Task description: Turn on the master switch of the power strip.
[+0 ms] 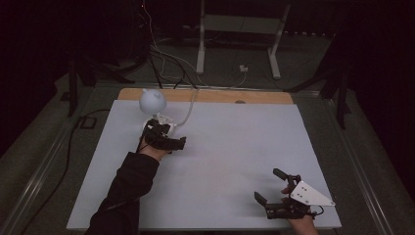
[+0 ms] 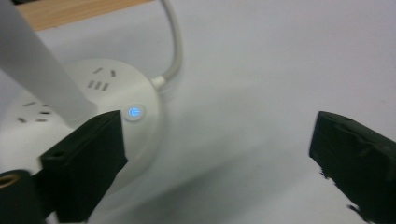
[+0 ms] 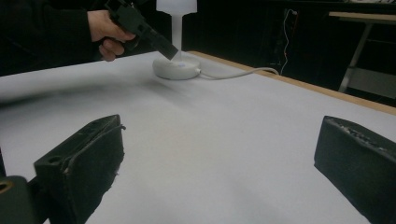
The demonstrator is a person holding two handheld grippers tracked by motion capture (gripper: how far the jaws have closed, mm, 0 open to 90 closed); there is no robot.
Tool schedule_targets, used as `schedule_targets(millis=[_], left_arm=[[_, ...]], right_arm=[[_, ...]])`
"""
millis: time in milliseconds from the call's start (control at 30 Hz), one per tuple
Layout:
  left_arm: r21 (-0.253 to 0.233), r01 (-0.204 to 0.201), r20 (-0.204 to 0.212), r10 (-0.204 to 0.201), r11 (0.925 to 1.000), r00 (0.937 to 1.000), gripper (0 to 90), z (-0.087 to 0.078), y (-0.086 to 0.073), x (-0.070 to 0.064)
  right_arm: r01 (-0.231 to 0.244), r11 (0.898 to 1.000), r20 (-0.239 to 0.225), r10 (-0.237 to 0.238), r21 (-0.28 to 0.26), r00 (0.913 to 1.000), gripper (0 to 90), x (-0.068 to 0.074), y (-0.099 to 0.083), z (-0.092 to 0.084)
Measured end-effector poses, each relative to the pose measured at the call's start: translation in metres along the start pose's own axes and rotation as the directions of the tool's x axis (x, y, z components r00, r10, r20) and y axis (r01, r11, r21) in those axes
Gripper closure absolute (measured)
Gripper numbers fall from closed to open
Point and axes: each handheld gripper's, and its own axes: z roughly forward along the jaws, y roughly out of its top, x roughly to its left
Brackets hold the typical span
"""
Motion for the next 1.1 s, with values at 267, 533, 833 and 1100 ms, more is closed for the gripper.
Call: schedule_targets(millis=[267,533,833,1100], left_arm=[[0.024,-0.040,0.066,0.039,0.9989,0.9971,0.2,-0.006,0.002,-0.003],[0.024,-0.064,0.129,0.060,0.9977,0.9898,0.2,-0.016,0.000,-0.002],[0.009,-0.088,0.146,0.086,0.9961,0.9856,0.2,-0.031,-0.011,0.000],[-0.003,-0.092,0.165,0.091,0.9958,0.9822,0.2,-0.046,-0.028,0.002]], right_arm=[[-0.002,1.000,0.001,0.002,0.003,1.0000,1.4,0.000,-0.001,0.000],[-0.003,1.000,0.000,0.003,0.001,1.0000,1.4,-0.001,0.000,0.000],[0.000,1.000,-0.001,0.000,0.001,1.0000,1.4,0.000,0.000,0.000],[0.004,1.000,-0.003,-0.004,0.003,1.0000,1.4,0.001,0.000,0.000]])
